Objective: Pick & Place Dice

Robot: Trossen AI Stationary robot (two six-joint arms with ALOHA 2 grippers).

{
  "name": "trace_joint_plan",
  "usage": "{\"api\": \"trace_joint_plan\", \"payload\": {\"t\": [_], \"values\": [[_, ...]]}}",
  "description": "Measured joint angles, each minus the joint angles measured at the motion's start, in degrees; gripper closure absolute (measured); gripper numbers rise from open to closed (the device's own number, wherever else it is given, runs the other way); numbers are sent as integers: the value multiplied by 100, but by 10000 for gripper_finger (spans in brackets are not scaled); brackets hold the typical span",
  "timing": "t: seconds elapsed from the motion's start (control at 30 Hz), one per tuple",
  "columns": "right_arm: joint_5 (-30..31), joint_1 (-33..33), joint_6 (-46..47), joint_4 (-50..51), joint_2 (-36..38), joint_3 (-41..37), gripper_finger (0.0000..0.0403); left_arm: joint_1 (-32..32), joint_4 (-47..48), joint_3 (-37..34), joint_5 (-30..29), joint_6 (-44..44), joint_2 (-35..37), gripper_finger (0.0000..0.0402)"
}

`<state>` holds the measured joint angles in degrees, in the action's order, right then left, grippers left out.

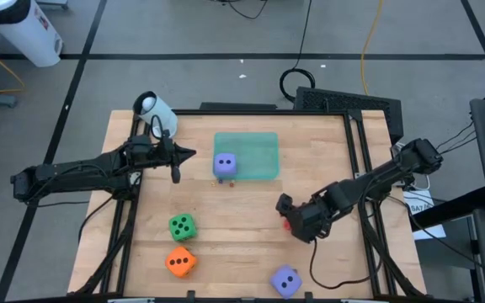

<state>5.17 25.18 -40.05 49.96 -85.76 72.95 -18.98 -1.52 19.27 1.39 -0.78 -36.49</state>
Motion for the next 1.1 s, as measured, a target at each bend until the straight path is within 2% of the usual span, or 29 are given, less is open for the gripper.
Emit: {"api": "trace_joint_plan", "payload": {"t": [0.17,0.37,0.53,0.73,0.9,1.1], "values": [[-248,4,512,834,4,-49,45,0,5,0,0,-2,0,380],[-217,8,340,741,2,-493,45,0,3,0,0,-2,0,380],[-206,-72,-75,61,2,-847,45,0,3,0,0,-2,0,380],[-248,-417,-163,-518,2,-1123,45,0,3,0,-2,-26,2,380],[-669,-785,-308,-1059,33,-1419,45,0,3,0,-2,-46,1,380],[-736,-964,-618,-1735,27,-1707,45,0,5,0,2,-39,0,380]]}}
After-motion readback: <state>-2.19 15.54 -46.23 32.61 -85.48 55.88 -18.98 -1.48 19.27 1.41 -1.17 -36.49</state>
